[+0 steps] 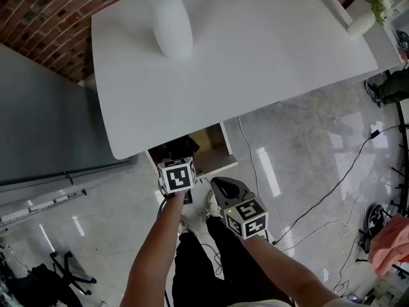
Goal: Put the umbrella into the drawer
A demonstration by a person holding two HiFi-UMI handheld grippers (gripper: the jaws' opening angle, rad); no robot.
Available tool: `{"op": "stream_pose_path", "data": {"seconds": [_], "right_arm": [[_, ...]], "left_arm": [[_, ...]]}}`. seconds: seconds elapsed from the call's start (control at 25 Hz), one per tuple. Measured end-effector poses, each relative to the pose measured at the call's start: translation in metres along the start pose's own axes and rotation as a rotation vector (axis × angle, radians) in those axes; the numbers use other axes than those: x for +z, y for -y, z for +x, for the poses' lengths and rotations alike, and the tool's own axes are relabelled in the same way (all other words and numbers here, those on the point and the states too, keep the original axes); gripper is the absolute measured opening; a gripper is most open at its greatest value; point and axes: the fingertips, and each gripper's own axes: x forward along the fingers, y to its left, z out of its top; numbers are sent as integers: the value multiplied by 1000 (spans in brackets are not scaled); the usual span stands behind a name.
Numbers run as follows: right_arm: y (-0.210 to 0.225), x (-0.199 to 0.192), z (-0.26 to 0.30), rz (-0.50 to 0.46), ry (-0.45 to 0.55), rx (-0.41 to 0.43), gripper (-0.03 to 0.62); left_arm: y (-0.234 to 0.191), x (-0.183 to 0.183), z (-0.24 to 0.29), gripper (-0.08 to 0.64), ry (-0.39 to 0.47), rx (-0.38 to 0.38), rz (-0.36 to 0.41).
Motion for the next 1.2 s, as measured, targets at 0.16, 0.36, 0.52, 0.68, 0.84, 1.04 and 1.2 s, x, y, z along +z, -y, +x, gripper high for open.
{"op": "stream_pose_path", "data": {"seconds": [0.16, 0.36, 0.52, 0.68, 0.84, 1.04, 1.2], "right_arm": [[-14, 5, -1, -24, -1, 14, 18], [-28, 7, 1, -44, -7, 20, 17], [-42, 12, -2, -48, -9, 11, 17], [-55, 21, -11, -51, 2, -5, 17], [-69, 32, -22, -53, 21, -30, 17], [-101, 46, -38, -50, 53, -57, 17], [-141, 55, -48, -68, 67, -47, 18]], "left_arm": [[2, -8, -22, 308, -2, -12, -7], [-7, -8, -46, 167, 51, 2, -27], [-12, -8, -70, 84, 86, -12, -69], [-8, -11, -99, 41, 88, -56, -137], [-2, -9, -134, 21, 116, -122, -189], [5, -16, -182, 8, 111, -229, -230], [-7, -27, -219, 8, 112, -264, -241]]}}
